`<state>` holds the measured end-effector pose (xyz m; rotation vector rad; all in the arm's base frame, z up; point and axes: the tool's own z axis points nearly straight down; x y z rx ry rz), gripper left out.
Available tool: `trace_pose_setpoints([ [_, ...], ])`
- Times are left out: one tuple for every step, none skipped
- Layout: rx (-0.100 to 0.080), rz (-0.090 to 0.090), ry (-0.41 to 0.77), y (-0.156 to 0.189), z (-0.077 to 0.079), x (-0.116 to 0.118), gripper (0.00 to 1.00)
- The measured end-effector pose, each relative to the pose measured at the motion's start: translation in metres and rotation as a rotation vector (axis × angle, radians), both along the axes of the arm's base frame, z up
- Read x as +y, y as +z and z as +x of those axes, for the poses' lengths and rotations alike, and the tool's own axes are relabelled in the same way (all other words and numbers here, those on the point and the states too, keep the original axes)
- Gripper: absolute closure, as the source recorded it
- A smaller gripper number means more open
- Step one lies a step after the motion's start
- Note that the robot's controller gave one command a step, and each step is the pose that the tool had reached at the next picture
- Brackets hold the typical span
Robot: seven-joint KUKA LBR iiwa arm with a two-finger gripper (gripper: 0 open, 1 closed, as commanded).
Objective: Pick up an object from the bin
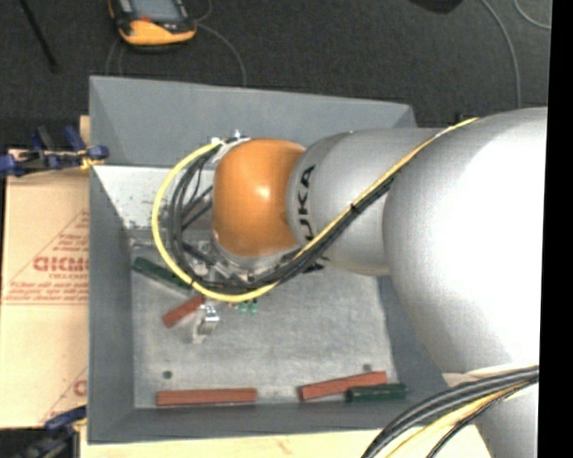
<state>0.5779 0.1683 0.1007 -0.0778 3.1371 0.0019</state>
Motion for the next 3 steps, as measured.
trace_pose_setpoints([
  [-0.023,0.009,-0.014,-0.009,0.008,-0.002,1.0],
  [-0.023,0.009,-0.015,-0.009,0.008,-0.002,1.0],
  [-0.001,0.001,-0.034,0.125,0.031,0.001,1.0],
])
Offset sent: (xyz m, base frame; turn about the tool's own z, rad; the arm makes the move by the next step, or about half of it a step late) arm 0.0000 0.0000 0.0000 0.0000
